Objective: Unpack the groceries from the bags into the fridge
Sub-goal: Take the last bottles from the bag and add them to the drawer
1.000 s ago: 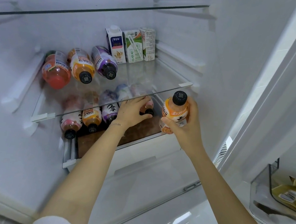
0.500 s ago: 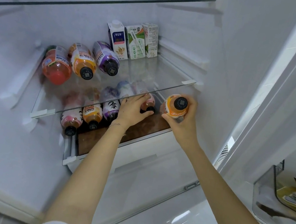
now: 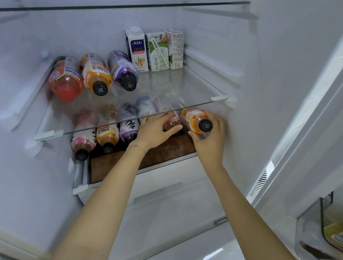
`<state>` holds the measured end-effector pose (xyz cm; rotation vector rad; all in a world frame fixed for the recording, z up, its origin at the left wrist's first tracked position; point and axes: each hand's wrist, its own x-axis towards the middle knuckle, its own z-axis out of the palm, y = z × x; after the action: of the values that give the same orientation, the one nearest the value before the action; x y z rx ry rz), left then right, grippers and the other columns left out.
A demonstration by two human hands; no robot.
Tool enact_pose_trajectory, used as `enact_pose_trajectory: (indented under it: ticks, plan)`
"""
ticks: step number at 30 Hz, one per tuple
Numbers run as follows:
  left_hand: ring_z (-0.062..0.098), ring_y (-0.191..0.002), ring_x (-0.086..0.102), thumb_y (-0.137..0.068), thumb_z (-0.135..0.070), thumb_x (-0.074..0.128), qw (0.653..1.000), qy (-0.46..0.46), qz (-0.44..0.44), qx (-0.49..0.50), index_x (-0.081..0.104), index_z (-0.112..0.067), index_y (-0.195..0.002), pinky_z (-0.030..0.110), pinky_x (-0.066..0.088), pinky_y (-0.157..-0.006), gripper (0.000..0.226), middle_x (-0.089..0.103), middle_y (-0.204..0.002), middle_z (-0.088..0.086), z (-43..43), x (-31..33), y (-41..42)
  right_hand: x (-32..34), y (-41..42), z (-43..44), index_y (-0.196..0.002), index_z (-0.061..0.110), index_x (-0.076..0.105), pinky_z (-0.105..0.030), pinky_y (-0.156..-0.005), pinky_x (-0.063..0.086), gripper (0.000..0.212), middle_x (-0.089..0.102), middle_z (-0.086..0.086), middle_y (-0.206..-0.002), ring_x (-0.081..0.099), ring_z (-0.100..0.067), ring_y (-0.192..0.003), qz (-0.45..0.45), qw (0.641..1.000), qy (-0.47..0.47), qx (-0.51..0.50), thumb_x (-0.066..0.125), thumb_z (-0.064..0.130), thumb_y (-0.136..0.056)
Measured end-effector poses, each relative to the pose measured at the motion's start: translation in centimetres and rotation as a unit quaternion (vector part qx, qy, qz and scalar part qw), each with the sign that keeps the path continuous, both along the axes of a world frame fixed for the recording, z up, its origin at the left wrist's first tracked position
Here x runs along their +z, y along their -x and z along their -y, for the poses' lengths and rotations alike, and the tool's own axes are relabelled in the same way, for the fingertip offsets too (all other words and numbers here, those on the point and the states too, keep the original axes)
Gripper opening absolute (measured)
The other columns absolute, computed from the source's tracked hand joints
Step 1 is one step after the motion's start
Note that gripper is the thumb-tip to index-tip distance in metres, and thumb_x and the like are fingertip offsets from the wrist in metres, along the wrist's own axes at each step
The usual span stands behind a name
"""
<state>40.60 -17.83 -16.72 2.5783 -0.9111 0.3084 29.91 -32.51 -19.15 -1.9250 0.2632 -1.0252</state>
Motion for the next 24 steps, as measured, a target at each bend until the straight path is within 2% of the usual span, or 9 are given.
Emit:
enact_pose_trajectory:
  ticks: [5, 7, 10, 12, 15, 18, 21, 24]
  plan:
    - [0.015, -0.143, 0.029, -0.089, -0.071, 0.040, 0.999, 0.006, -0.030, 0.021, 0.044, -0.031, -0.144, 0.042, 0.012, -0.115, 0.068, 0.036, -0.154, -0.010, 0.5, 0.5, 0.5, -0.6, -0.9, -0.7, -0.130, 0.015, 0.053, -0.008, -0.093, 0.042, 0.063, 0.053, -0.001, -0.129, 0.051, -0.014, -0.120, -0.004, 1.000, 0.017, -0.010, 0.081, 0.016, -0.074]
    - [0.015, -0.142, 0.030, -0.086, -0.073, 0.040, 0.999, 0.001, -0.030, 0.028, 0.044, -0.031, -0.143, 0.043, 0.013, -0.115, 0.071, 0.037, -0.154, -0.010, 0.8, 0.8, 0.8, -0.6, -1.0, -0.6, -0.131, 0.014, 0.053, -0.011, -0.094, 0.043, 0.060, 0.054, -0.001, -0.129, 0.052, -0.014, -0.119, -0.002, 1.000, 0.019, -0.007, 0.080, 0.017, -0.076]
    - [0.016, -0.138, 0.037, -0.076, -0.086, 0.036, 0.999, -0.005, -0.028, 0.038, 0.049, -0.029, -0.138, 0.044, 0.018, -0.112, 0.086, 0.044, -0.149, -0.008, 1.2, 1.0, 1.4, -0.6, -1.1, -0.3, -0.133, 0.014, 0.051, -0.027, -0.099, 0.048, 0.058, 0.054, -0.002, -0.131, 0.052, -0.015, -0.121, -0.009, 1.000, 0.024, 0.004, 0.076, 0.020, -0.081]
    - [0.016, -0.134, 0.041, -0.068, -0.091, 0.030, 0.999, 0.010, -0.019, 0.043, 0.052, -0.029, -0.136, 0.045, 0.022, -0.110, 0.094, 0.050, -0.144, -0.008, 1.3, 1.1, 1.7, -0.6, -0.9, -0.1, -0.135, 0.013, 0.049, -0.032, -0.100, 0.048, 0.058, 0.053, -0.002, -0.133, 0.051, -0.016, -0.123, -0.014, 0.999, 0.035, 0.024, 0.073, 0.026, -0.084]
    - [0.016, -0.134, 0.042, -0.067, -0.091, 0.032, 0.999, 0.017, -0.010, 0.045, 0.051, -0.029, -0.137, 0.043, 0.023, -0.110, 0.096, 0.051, -0.143, -0.007, 1.3, 1.1, 1.8, -0.5, -0.4, 0.4, -0.141, 0.011, 0.041, -0.032, -0.104, 0.045, 0.063, 0.048, -0.004, -0.138, 0.048, -0.017, -0.128, -0.040, 0.996, 0.031, 0.079, 0.070, 0.023, -0.086]
    - [0.017, -0.135, 0.040, -0.072, -0.088, 0.040, 0.999, -0.002, -0.001, 0.047, 0.049, -0.029, -0.138, 0.044, 0.023, -0.111, 0.089, 0.047, -0.147, -0.006, 1.4, 0.8, 1.5, -0.9, 0.0, 1.2, -0.148, 0.015, 0.031, -0.042, -0.111, 0.038, 0.065, 0.039, -0.004, -0.148, 0.038, -0.018, -0.137, -0.077, 0.987, 0.015, 0.140, 0.063, 0.023, -0.092]
    - [0.017, -0.136, 0.040, -0.064, -0.094, 0.037, 0.998, -0.021, 0.020, 0.059, 0.049, -0.029, -0.137, 0.050, 0.023, -0.111, 0.098, 0.046, -0.148, -0.006, 1.5, 0.3, 1.2, -1.4, 0.8, 1.8, -0.153, 0.018, 0.020, -0.041, -0.118, 0.028, 0.071, 0.026, -0.001, -0.157, 0.026, -0.015, -0.144, -0.134, 0.979, 0.020, 0.154, 0.060, 0.017, -0.094]
    - [0.017, -0.138, 0.038, -0.065, -0.091, 0.045, 0.996, -0.034, 0.045, 0.072, 0.045, -0.026, -0.140, 0.051, 0.020, -0.113, 0.099, 0.041, -0.151, -0.004, 1.9, -0.2, 1.4, -1.9, 1.2, 2.1, -0.153, 0.018, 0.017, -0.037, -0.118, 0.025, 0.078, 0.020, 0.000, -0.159, 0.022, -0.015, -0.145, -0.180, 0.974, 0.040, 0.134, 0.063, 0.010, -0.091]
